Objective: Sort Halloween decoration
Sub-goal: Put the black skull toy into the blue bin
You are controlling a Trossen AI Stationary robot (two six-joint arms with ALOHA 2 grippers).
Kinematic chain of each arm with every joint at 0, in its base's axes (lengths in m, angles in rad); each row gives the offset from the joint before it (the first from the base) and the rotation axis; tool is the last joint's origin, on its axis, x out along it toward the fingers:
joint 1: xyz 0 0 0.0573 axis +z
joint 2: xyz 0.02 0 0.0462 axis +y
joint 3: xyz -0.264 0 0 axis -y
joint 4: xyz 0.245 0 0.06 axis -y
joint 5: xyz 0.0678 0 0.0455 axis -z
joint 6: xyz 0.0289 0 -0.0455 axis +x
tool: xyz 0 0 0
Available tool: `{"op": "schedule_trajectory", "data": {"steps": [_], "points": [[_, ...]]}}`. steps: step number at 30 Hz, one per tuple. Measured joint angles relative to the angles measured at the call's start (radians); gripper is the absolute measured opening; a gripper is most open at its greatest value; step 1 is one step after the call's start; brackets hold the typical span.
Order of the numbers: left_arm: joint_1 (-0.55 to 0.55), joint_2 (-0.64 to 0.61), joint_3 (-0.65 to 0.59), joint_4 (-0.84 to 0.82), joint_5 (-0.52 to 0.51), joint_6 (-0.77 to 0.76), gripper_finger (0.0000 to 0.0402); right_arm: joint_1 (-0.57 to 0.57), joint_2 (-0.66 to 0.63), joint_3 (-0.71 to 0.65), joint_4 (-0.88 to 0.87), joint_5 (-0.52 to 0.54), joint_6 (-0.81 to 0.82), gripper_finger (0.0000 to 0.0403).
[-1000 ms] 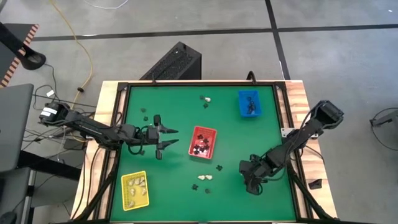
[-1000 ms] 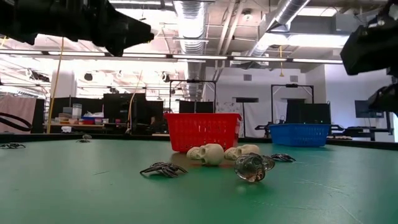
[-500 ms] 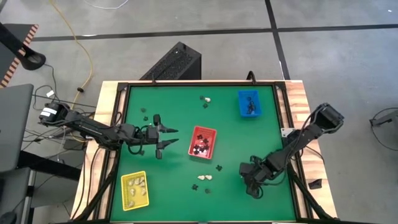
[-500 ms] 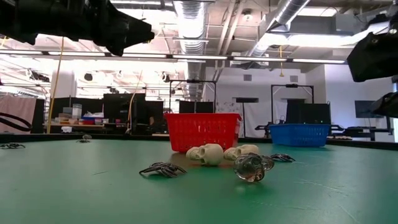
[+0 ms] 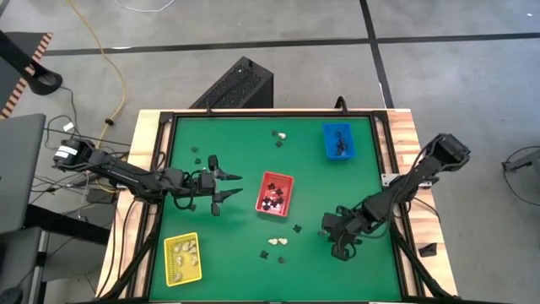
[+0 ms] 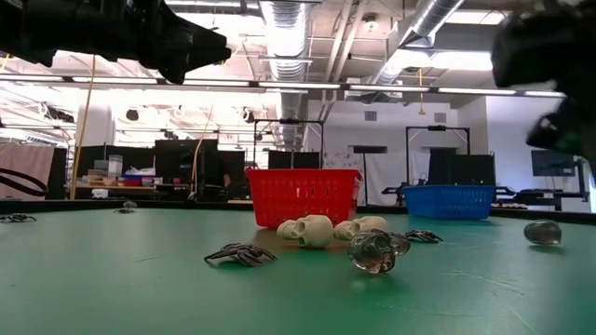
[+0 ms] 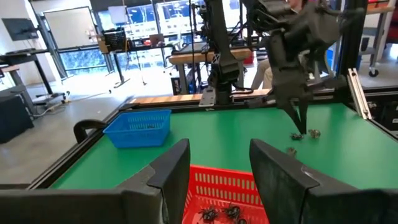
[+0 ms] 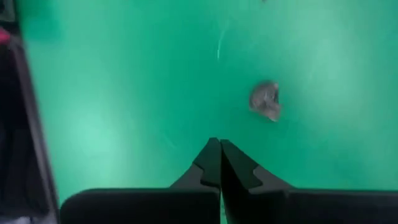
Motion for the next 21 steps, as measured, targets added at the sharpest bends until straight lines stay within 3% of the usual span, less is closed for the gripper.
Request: {"op": "schedule_trajectory", "data": {"steps": [4, 11, 17, 21], "points": [[0.000, 0.000, 0.000, 0.000, 0.000, -0.002, 0.0157, -0.030, -0.040, 0.000, 0.032, 0.003, -0.022, 0.0032], [0.000, 0.000, 0.000, 0.000, 0.001, -0.002, 0.0157, -0.044, 0.009, 0.001, 0.080, 0.073, -0.243, 0.0134], [0.000, 0.000, 0.000, 0.000, 0.001, 0.001, 0.0158, -0.040, 0.089, 0.001, 0.090, 0.169, -0.279, 0.0229], [0.000, 0.000, 0.000, -0.001, 0.001, 0.001, 0.0158, -0.027, 0.128, 0.001, 0.122, 0.214, -0.281, 0.0258]]}}
